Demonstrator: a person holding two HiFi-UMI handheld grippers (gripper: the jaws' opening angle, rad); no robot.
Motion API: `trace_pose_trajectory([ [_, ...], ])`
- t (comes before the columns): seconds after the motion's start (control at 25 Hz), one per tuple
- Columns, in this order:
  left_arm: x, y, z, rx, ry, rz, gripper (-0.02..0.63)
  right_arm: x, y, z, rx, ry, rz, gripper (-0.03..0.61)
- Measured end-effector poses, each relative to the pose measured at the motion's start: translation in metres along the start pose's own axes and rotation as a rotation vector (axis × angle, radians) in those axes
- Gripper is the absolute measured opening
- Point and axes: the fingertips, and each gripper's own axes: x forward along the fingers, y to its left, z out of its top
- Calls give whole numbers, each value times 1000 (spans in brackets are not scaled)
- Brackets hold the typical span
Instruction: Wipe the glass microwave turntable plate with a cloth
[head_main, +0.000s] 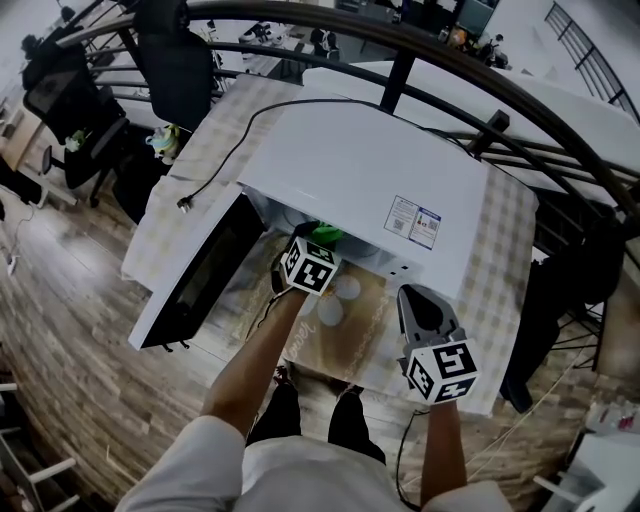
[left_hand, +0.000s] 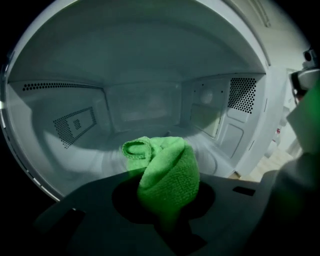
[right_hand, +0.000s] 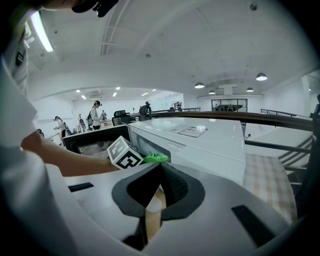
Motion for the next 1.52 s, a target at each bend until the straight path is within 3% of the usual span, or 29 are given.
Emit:
trace_pose_trajectory([
  [0.24, 11, -57, 13, 16, -6, -119, 80, -10, -2, -4, 7, 1, -9, 15],
  [0.44, 8, -83, 29, -48, -56, -235, 80, -18, -2, 1, 0, -6, -17, 15],
  [0.52, 2, -71, 34, -60, -81, -213, 80, -18, -2, 3, -5, -9, -18, 15],
  [0.64, -7, -31, 33, -14, -82, -106, 80, -17, 0, 6, -10, -13, -16, 15],
  [0.8, -6, 41, 16, 50, -6, 82, 80, -8, 5, 8, -10, -15, -8, 15],
  [0.92, 6, 74, 6, 96, 76, 145, 80, -1, 6, 7, -4, -9, -3, 15],
  [1.08, 16, 79, 3, 81, 105, 122, 80, 8, 5, 2, -7, 8, 3, 15],
  [1.52, 10, 19, 1, -14, 18, 34, 78, 0, -1, -5, -4, 16, -2, 15],
])
